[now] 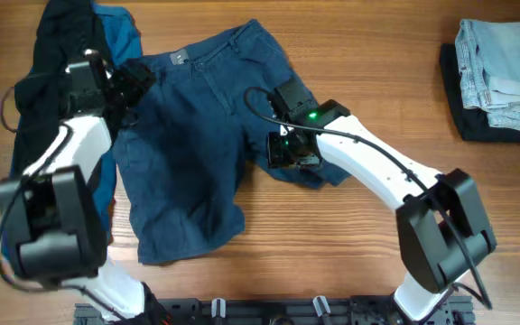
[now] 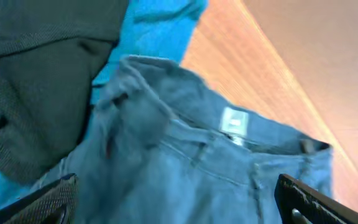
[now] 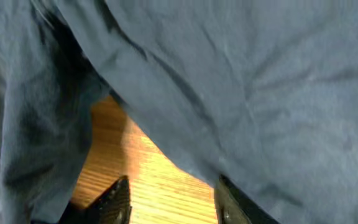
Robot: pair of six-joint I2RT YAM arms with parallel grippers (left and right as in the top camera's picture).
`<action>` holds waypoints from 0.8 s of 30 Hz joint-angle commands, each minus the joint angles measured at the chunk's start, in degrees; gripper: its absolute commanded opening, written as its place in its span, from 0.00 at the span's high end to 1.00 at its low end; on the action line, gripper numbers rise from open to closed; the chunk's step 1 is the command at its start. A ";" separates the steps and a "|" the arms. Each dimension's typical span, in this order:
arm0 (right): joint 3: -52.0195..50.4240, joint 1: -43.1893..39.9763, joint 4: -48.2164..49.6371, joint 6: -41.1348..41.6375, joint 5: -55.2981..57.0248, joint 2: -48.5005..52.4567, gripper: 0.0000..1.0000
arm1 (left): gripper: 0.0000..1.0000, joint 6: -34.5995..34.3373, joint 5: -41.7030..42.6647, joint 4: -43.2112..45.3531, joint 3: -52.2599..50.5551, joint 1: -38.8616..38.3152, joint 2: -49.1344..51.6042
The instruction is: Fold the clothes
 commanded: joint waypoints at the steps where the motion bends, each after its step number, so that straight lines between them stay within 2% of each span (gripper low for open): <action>1: -0.26 -0.09 1.68 -0.85 1.25 3.56 0.89 | 0.00 3.10 1.57 -2.08 0.87 0.07 -12.13; 2: -0.26 -0.09 1.88 -0.85 1.27 4.15 0.96 | 0.00 3.56 1.57 -3.67 0.87 0.07 -16.33; 6: -0.26 -0.09 3.41 -2.27 1.27 6.58 0.96 | 0.00 3.93 1.57 -8.50 0.87 0.07 -29.75; 11: -0.26 -1.79 5.11 -3.87 1.75 8.26 0.96 | 0.00 3.98 1.53 -10.45 0.87 0.07 -41.83; 17: -0.28 -6.69 7.08 -9.66 3.19 8.31 0.96 | 0.00 3.91 1.62 -15.61 0.87 0.04 -47.19; 24: -0.28 -11.28 11.06 -15.98 3.17 8.31 0.96 | 0.00 3.91 3.52 -21.57 0.87 0.04 -47.34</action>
